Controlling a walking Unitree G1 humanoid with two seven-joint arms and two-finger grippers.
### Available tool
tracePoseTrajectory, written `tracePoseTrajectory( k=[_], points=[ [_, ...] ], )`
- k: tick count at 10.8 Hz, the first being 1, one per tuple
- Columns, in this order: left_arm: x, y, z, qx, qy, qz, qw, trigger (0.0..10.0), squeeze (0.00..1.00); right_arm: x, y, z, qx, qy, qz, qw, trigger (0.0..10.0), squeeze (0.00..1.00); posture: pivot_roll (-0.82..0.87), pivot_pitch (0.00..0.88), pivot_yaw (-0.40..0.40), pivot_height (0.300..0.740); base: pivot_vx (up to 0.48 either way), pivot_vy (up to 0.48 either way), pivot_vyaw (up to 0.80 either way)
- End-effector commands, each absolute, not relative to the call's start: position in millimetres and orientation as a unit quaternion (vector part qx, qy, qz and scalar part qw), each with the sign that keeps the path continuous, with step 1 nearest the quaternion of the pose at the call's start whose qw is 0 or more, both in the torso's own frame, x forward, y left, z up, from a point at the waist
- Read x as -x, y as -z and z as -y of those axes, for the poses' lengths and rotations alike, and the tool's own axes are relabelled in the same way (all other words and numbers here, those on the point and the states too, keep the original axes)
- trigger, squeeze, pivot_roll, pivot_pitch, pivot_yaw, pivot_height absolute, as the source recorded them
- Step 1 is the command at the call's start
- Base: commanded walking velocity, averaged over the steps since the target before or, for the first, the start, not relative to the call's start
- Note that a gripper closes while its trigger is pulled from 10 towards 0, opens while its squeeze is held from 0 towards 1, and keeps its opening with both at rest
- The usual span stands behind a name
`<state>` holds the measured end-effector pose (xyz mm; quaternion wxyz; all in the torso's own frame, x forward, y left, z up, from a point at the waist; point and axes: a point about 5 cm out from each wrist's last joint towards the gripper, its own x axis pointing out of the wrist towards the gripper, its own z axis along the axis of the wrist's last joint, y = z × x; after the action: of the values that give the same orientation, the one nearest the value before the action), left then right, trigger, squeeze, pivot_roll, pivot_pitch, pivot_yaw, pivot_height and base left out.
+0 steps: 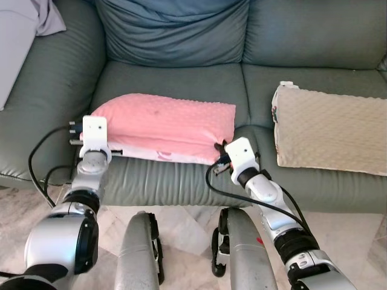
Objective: Move the pillow to the sofa
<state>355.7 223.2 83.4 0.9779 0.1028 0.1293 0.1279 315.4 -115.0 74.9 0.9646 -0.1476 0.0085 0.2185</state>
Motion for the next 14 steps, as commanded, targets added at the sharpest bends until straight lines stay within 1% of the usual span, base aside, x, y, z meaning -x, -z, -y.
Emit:
tracePoseTrajectory(
  k=[1, 2, 3, 4, 6, 7, 8, 10, 12, 13, 14],
  points=[
    [-344, -67, -233, -0.109, -0.151, -0.159, 0.969, 10.0, 0.00, -309, -62, 127, 0.148, -0.200, -0.033, 0.968, 10.0, 0.00, -0.02, 0.323, 0.008, 0.636, 0.000, 0.000, 0.00],
    [-343, -66, -233, -0.103, -0.158, -0.162, 0.969, 10.0, 0.00, -310, -60, 136, 0.154, -0.172, -0.044, 0.972, 10.0, 0.00, -0.02, 0.317, 0.008, 0.636, 0.000, 0.000, 0.00],
    [-343, -67, -232, -0.102, -0.158, -0.160, 0.969, 10.0, 0.00, -312, -60, 140, 0.151, -0.157, -0.049, 0.975, 10.0, 0.00, -0.02, 0.317, 0.007, 0.636, 0.000, 0.000, 0.00],
    [-344, -67, -232, -0.106, -0.156, -0.159, 0.969, 10.0, 0.00, -315, -60, 147, 0.167, -0.129, -0.058, 0.976, 10.0, 0.00, -0.01, 0.314, 0.007, 0.636, 0.000, 0.000, 0.00],
    [-341, -63, -231, -0.102, -0.159, -0.165, 0.968, 10.0, 0.00, -317, -60, 149, 0.163, -0.115, -0.060, 0.978, 10.0, 0.00, -0.01, 0.312, 0.008, 0.636, 0.000, 0.000, 0.00],
    [-339, -61, -231, -0.100, -0.161, -0.166, 0.968, 10.0, 0.00, -319, -60, 157, 0.172, -0.083, -0.066, 0.979, 10.0, 0.00, -0.01, 0.311, 0.008, 0.636, 0.000, 0.000, 0.00],
    [-337, -59, -232, -0.100, -0.163, -0.169, 0.967, 10.0, 0.00, -319, -59, 158, 0.154, -0.080, -0.072, 0.982, 10.0, 0.00, -0.01, 0.310, 0.006, 0.636, 0.000, 0.000, 0.00],
    [-335, -58, -235, -0.098, -0.168, -0.173, 0.966, 10.0, 0.00, -320, -59, 164, 0.177, -0.057, -0.074, 0.980, 10.0, 0.00, -0.01, 0.309, 0.007, 0.636, 0.000, 0.000, 0.00],
    [-337, -58, -233, -0.091, -0.161, -0.172, 0.968, 10.0, 0.00, -321, -58, 166, 0.168, -0.050, -0.078, 0.981, 10.0, 0.00, 0.00, 0.308, 0.007, 0.636, 0.000, 0.000, 0.00],
    [-337, -58, -231, -0.080, -0.156, -0.172, 0.969, 10.0, 1.00, -322, -59, 168, 0.167, -0.044, -0.080, 0.982, 10.0, 1.00, 0.00, 0.304, 0.006, 0.636, 0.000, 0.000, 0.00],
    [-337, -57, -228, -0.076, -0.150, -0.172, 0.971, 10.0, 1.00, -324, -60, 169, 0.170, -0.035, -0.080, 0.982, 10.0, 1.00, 0.00, 0.298, 0.005, 0.636, 0.000, 0.000, 0.00]
  ],
)
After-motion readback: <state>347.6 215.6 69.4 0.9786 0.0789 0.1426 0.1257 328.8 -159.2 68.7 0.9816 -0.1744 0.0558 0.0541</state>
